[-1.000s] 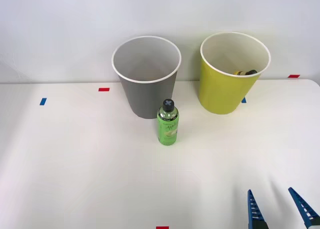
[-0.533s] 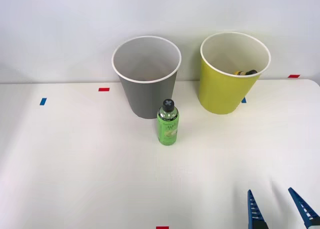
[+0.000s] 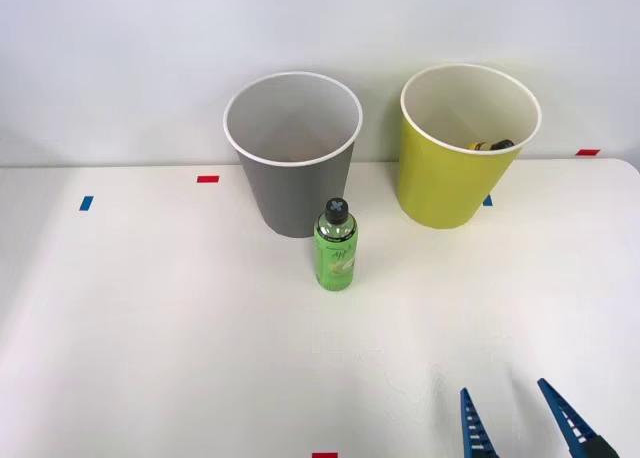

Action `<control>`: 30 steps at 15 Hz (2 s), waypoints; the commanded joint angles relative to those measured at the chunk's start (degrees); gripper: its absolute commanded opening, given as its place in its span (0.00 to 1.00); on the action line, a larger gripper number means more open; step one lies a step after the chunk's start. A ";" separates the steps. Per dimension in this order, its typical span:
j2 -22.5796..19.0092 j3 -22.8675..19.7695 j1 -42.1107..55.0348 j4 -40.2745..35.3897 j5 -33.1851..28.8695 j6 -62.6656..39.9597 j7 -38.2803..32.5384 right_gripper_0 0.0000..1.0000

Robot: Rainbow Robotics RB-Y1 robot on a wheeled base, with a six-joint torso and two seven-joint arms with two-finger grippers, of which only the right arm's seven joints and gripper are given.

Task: Put cans in the gray bin, plastic bottles in the light green bin

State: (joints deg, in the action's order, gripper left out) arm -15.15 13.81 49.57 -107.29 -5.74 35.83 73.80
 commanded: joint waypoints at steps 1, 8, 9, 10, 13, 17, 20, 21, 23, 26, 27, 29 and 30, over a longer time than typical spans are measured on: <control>-5.68 6.40 -4.22 -0.21 9.96 0.47 11.72 1.00; -14.38 16.07 -15.03 -0.12 19.36 -1.37 24.90 1.00; -15.08 17.13 -16.44 -0.12 19.80 -1.46 24.99 1.00; -16.31 18.97 -18.90 -0.12 21.91 -1.55 24.99 1.00; -18.33 22.93 -25.31 0.50 28.77 -1.64 26.13 1.00; -16.84 24.25 -34.19 7.27 30.79 -1.72 27.80 1.00; -15.78 24.16 -38.50 8.67 31.84 -5.86 28.07 1.00; -15.34 23.72 -39.73 8.67 32.19 -8.14 28.15 1.00; -14.11 23.63 -41.75 8.67 32.98 -10.95 28.51 1.00; -12.09 23.63 -44.39 8.67 33.60 -14.38 28.86 1.00; -11.65 23.63 -44.83 8.67 33.69 -14.91 28.95 1.00; -10.60 23.81 -46.06 8.85 34.04 -17.02 29.03 1.00; -9.90 23.89 -46.85 9.99 34.04 -17.11 29.12 1.00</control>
State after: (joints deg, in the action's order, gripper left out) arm -25.73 37.64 3.48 -98.21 28.24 19.02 102.80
